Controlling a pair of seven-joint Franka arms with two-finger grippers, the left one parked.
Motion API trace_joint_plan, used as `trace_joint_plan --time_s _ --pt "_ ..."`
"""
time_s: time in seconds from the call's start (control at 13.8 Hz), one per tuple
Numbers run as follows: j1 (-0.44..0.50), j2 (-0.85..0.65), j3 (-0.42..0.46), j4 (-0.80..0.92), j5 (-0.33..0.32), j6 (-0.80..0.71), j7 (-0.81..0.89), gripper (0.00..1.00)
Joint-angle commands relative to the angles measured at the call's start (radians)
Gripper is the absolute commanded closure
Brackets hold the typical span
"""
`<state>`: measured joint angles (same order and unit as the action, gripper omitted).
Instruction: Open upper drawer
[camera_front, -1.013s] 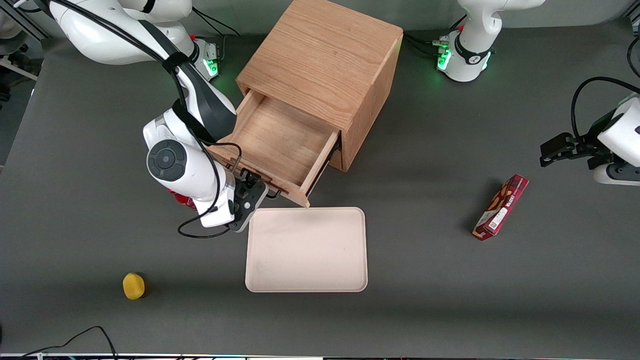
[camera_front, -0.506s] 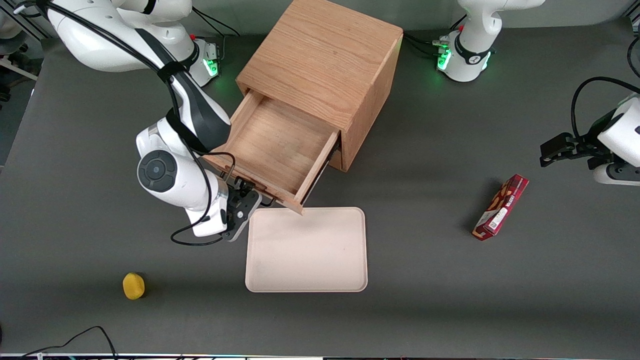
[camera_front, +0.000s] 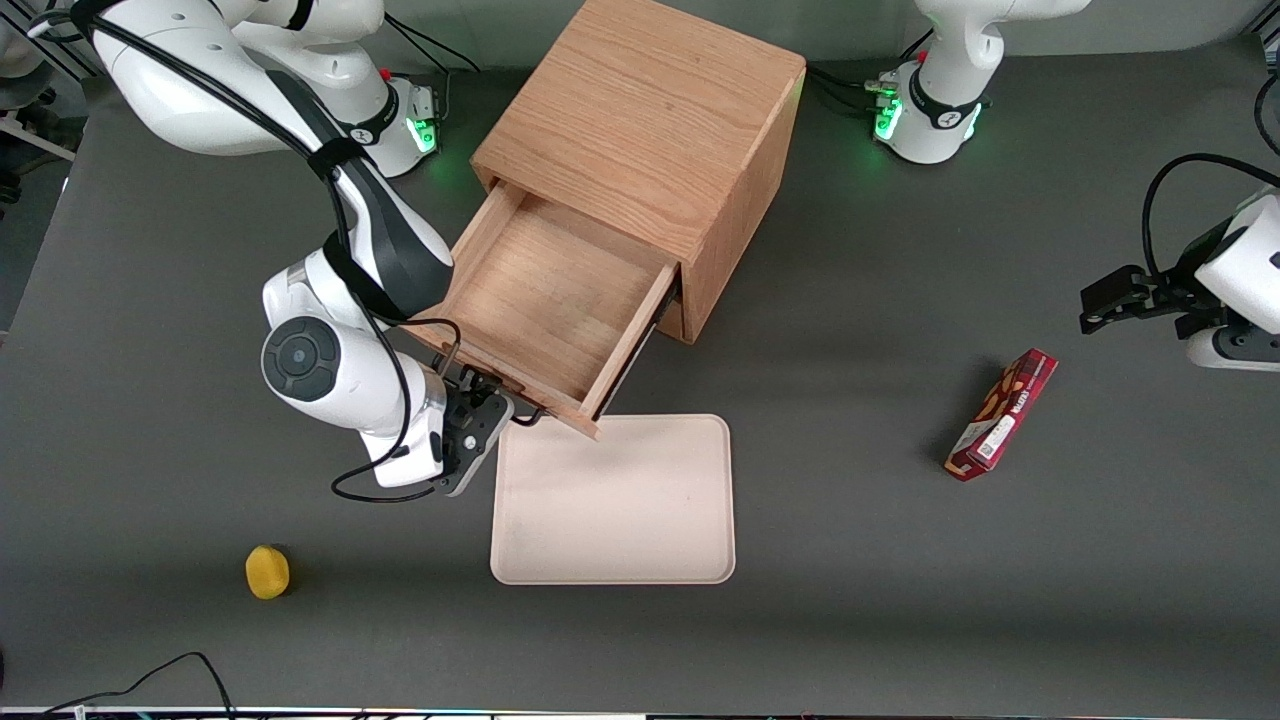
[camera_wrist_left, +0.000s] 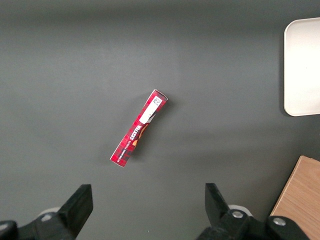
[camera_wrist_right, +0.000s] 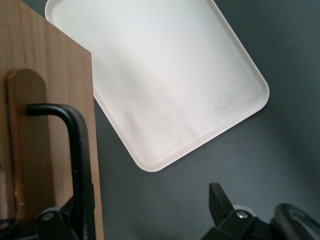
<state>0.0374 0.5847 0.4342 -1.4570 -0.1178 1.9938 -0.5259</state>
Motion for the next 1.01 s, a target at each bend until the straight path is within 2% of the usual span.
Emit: trace_joint_plan --time_s 0.0,0.43,0.94 --pt "0.009 0.069 -0.051 0.010 -0.069 0.017 -0.066 0.00" --pt "0.007 0.073 -0.052 0.035 -0.069 0.013 -0.078 0.00" --pt "0.010 0.075 -0.052 0.125 -0.068 -0.096 -0.082 0.00"
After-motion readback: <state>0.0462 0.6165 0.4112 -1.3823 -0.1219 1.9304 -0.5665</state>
